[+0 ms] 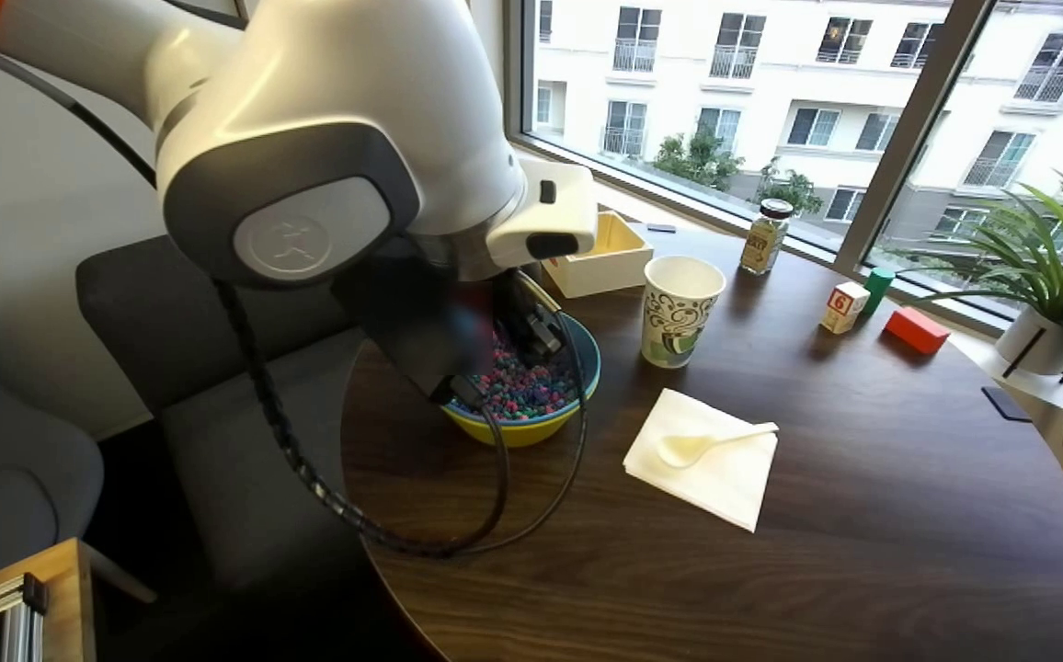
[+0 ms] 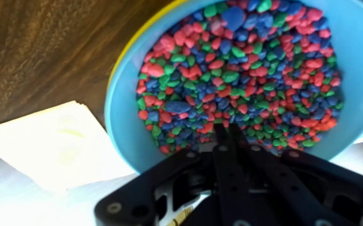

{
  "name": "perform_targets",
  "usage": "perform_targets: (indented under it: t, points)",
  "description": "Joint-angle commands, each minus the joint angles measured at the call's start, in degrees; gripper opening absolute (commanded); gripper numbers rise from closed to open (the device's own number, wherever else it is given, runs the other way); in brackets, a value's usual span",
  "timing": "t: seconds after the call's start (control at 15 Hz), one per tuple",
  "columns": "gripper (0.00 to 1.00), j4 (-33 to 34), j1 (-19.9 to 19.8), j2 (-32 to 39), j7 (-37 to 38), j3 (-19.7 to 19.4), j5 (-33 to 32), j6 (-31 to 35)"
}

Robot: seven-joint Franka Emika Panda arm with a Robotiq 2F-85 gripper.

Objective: Pick up some of the substance from the blue bowl and put it onto the white spoon to the right of the bowls

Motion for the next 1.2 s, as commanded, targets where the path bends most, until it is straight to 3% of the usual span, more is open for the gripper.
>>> perform_targets:
  t: [0.0, 0.47, 0.67, 1.13]
  points:
    - [0.01, 1.25, -1.53, -2.44, -0.19, 0.38, -0.65, -2.19]
    - [0.01, 4.13, -6.73, -0.34, 4.92, -1.38, -4.97, -0.49]
    - [0.05, 3.44, -6.8, -1.1, 3.06, -1.55, -3.68, -0.22]
    - [0.01, 4.8, -7.08, 1.1, 3.46, -1.84, -3.73, 0.67]
